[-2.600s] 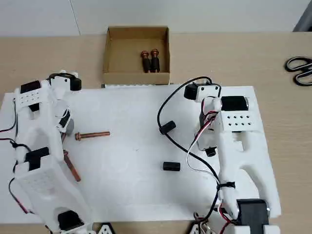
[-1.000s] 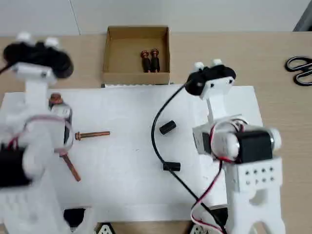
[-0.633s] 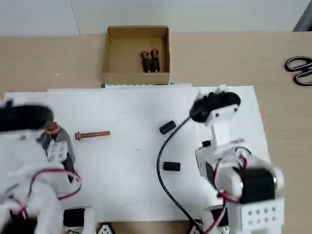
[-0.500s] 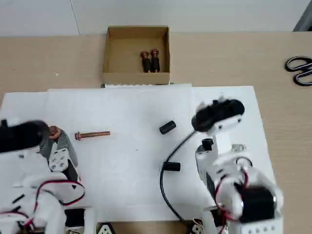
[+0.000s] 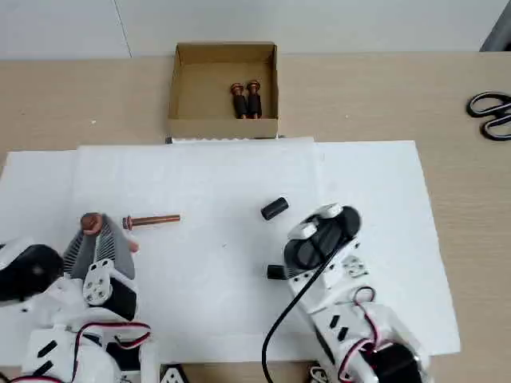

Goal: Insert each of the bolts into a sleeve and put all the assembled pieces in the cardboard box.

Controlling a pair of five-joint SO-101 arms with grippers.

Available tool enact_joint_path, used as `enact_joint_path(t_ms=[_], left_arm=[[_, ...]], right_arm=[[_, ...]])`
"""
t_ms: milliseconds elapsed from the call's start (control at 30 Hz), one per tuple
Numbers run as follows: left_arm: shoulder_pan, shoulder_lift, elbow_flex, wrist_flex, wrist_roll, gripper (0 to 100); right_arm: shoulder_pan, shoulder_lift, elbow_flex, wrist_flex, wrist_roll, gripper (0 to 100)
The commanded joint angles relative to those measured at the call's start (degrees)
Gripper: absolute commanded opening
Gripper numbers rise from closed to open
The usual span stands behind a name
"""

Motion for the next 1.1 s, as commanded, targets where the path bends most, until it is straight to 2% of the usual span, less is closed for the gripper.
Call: enact_joint_path(t_ms=[0, 167, 367, 633, 767, 1067], left_arm=[[5.7, -0.1, 0.9, -5.0, 5.1, 1], [11.5, -0.2, 5.8, -10.1, 9.3, 1], [17.9, 0.0, 7.5, -16.5, 9.6, 1], [23.7, -0.3, 11.9, -17.6, 9.6, 1], [24.2, -0.3, 12.2, -17.7, 9.6, 1], [24.3, 0.1, 10.0, -17.3, 9.6, 1]], right_arm=[[-4.9, -0.3, 2.2, -7.3, -1.8, 0.2], [-11.1, -0.7, 5.1, -15.8, -0.9, 0.2], [-18.8, -0.8, 5.2, -16.9, -1.1, 0.2], [-22.3, -0.7, 4.9, -21.8, -0.6, 0.2], [-22.2, -0.7, 5.2, -21.9, 2.4, 0.2], [-22.0, -0.7, 7.4, -22.1, 2.1, 0.2]])
